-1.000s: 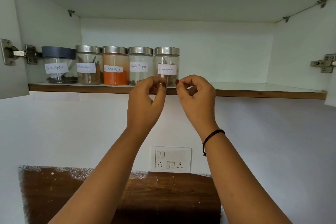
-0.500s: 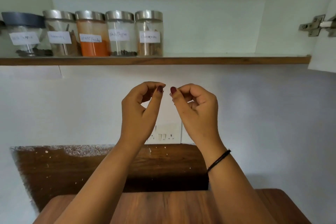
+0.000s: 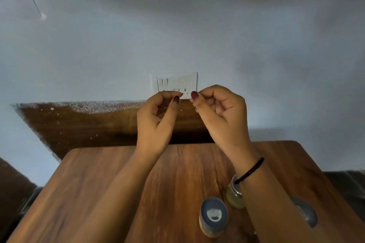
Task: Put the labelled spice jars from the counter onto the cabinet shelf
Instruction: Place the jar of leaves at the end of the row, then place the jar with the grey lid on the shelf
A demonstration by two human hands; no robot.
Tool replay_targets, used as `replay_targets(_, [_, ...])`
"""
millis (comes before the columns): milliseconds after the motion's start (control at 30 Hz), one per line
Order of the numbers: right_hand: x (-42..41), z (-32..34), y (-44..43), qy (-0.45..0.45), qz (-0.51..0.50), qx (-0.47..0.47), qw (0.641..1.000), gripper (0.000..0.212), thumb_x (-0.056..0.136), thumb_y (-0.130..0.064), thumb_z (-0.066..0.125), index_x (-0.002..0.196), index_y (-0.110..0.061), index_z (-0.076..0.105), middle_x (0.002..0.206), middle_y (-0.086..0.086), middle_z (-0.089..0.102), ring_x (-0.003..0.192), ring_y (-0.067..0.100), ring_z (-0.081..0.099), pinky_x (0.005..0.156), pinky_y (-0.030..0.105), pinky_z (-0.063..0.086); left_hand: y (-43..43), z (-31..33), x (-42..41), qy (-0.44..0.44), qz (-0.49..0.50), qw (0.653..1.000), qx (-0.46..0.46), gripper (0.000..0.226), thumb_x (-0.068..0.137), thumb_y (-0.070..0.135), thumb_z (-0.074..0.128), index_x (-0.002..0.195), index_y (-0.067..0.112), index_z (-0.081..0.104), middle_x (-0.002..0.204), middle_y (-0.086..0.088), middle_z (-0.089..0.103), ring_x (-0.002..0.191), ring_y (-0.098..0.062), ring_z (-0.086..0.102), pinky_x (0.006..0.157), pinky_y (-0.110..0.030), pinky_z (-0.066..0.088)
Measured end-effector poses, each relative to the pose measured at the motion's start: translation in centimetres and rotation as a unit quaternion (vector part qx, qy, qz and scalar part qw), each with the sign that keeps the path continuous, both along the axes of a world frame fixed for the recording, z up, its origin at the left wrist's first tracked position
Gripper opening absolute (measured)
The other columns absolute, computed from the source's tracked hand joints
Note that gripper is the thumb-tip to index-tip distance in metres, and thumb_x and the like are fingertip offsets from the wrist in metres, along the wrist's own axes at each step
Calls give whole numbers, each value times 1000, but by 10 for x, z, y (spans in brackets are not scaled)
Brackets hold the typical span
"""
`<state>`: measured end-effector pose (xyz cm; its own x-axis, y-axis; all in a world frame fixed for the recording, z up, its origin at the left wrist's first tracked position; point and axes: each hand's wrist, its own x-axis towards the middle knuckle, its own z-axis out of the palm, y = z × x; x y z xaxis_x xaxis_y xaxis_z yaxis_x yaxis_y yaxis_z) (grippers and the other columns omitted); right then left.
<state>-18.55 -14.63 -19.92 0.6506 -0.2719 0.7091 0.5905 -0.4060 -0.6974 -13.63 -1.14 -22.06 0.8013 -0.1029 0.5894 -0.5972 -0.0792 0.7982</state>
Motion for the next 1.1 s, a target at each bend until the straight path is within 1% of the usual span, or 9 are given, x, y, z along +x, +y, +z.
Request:
replay_targets(100, [-7,-22,-1,16,20,17,1000,12,90,-15,66,88,-4,71,82,9,71,75,24,68,66,46,57,-1,-20,-6,3,-4,1000,9,17,98,12,57,110,10,70,105,0,72,104,-19,67,91,-48,54])
replay_targets(233, [-14,-42,0,49,19,13,999,12,91,-15,66,89,-4,71,80,9,69,70,23,66,62,44,56,-6,-36,-15,34,0,999,-5,17,99,10,56,110,13,69,104,1,72,101,-16,68,88,-41,56])
replay_targets(467, [-26,-74,-6,89,11,35,995,13,91,-14,67,86,-3,71,79,7,70,72,21,67,62,39,57,-11,-72,-28,75,-3,997,-12,18,100,12,55,112,8,67,105,-5,72,101,-21,68,87,-51,55])
replay_targets(567, [-33,-93,-9,102,15,33,994,12,91,-12,67,86,-1,71,76,8,69,69,21,66,60,32,56,-15,-91,-38,86,-14,996,1,18,100,10,54,113,6,67,106,-5,71,101,-22,68,87,-51,56])
replay_targets(700, [-39,-124,-17,125,16,32,992,12,91,-11,66,90,-1,70,78,9,69,70,21,67,61,37,57,-20,-118,-48,87,-42,995,28,13,100,8,53,103,6,66,95,-5,69,89,-21,66,78,-47,56])
replay_targets(767, [-44,-141,-21,144,8,37,989,10,92,-11,66,89,-2,70,77,6,68,70,19,66,61,34,57,-20,-135,-53,106,-47,993,38,11,99,9,54,101,9,66,91,-1,67,85,-18,64,74,-44,54])
replay_targets(900, [-52,-173,-26,182,-22,30,983,9,90,-9,68,85,-1,69,72,2,67,67,10,64,62,17,51,-20,-174,-65,173,-53,982,50,15,99,11,55,109,14,65,103,4,69,99,-16,66,86,-45,56])
replay_targets(1000, [-59,-195,-30,221,-20,44,974,5,89,-8,69,90,-4,70,79,1,70,74,11,68,68,21,54,-21,-197,-74,215,-56,973,56,18,96,22,57,111,19,66,109,6,70,109,-18,65,93,-52,52])
replay_targets(1100, [-65,-214,-35,253,-25,48,966,6,89,-7,68,94,-6,71,85,-2,72,82,12,69,72,24,57,-24,-214,-81,239,-56,967,71,16,94,25,57,107,24,66,107,9,69,108,-16,65,94,-52,51])
